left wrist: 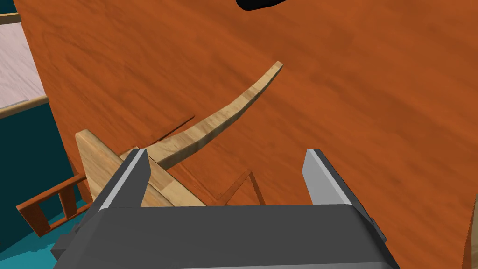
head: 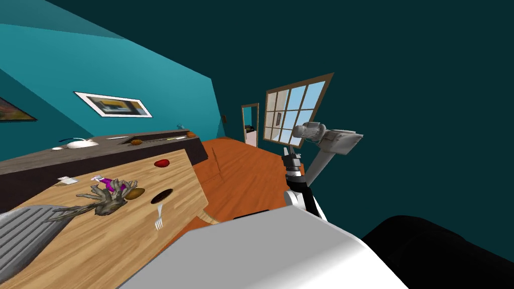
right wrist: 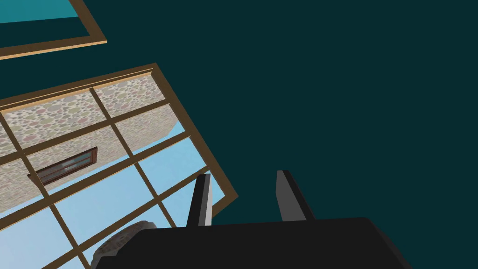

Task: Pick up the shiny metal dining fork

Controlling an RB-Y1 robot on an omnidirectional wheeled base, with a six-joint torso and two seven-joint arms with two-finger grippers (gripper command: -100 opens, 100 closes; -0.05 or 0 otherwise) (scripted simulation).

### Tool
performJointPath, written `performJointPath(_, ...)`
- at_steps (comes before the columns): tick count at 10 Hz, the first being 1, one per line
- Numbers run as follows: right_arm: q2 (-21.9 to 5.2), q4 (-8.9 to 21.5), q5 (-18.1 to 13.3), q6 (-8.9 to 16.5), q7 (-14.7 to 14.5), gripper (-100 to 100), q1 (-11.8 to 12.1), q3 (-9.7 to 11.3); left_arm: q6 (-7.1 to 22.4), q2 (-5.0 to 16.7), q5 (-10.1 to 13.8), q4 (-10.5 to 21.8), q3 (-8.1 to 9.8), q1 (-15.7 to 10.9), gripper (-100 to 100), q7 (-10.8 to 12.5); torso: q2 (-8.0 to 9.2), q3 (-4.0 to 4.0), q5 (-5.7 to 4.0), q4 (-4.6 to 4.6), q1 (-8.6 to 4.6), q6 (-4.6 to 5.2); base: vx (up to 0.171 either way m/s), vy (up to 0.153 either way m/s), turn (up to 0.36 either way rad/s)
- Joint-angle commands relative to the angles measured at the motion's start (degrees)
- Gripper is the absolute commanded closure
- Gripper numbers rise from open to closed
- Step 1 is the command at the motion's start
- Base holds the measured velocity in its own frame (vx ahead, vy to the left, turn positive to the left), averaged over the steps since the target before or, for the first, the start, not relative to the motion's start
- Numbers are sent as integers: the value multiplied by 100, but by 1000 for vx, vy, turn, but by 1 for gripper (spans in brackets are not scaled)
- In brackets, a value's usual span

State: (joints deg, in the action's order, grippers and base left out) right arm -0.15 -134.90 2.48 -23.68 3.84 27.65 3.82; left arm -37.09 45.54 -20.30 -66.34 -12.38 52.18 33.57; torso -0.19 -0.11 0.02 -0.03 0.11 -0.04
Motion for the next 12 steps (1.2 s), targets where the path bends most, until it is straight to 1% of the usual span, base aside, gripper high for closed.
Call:
performJointPath(1, 0, 0, 0, 0, 0, 0, 0, 0, -46, 183, -60, 286, -78, -38, -100, 89, 0, 0, 0, 0, 0, 0, 78, 17, -200)
performJointPath(2, 0, 0, 0, 0, 0, 0, -1, 1, -46, 183, -60, 343, -78, -38, -100, 89, -6, -2, -2, 0, 1, 6, 77, 31, -116)
performJointPath(3, 0, 0, 0, 0, 0, 0, 0, 0, -89, 353, -111, 520, -142, -55, -100, 161, -6, -3, 0, -1, 4, 1, 117, 55, -184)
performJointPath(4, 0, 0, 0, 0, 0, 0, 0, 0, -89, 353, -111, 620, -142, -55, -100, 161, -18, -9, 1, -3, 13, 5, 107, 54, -105)
performJointPath(5, 0, 0, 0, 0, 0, 0, 0, 0, -130, 510, -160, 880, -207, -84, -100, 226, -18, -10, 2, -4, 12, 1, 128, 60, -197)
performJointPath(6, -1, 0, 0, 0, 0, 0, 0, 0, -130, 510, -160, 881, -207, -84, -100, 226, -25, -14, 2, -5, 15, 5, 101, 62, -95)
performJointPath(7, 0, 0, 0, 0, 0, 0, 1, 0, -170, 656, -205, 1093, -271, -124, -100, 283, -19, -11, 3, -4, 13, 1, 86, 68, -189)
performJointPath(8, -1, 0, 0, 0, 0, 0, 0, 0, -170, 656, -205, 1127, -271, -124, -100, 283, -15, -8, 2, -3, 17, 5, 82, 70, -98)
performJointPath(9, -1, 0, 0, 0, 0, 0, 0, 0, -207, 788, -247, 1347, -334, -174, -100, 333, -12, -6, 4, -2, 15, 0, 123, 103, -183)
performJointPath(11, -1, 0, 0, 0, 0, 0, 1, -1, -271, 1006, -320, 1765, -452, -306, -100, 413, -48, -26, 8, -9, 42, 7, 212, 145, -272)
performJointPath(12, -2, 0, 0, 0, 0, 0, 2, -1, -271, 1006, -320, 1765, -452, -306, -100, 413, -63, -36, 10, -13, 45, 5, 148, 130, -86)
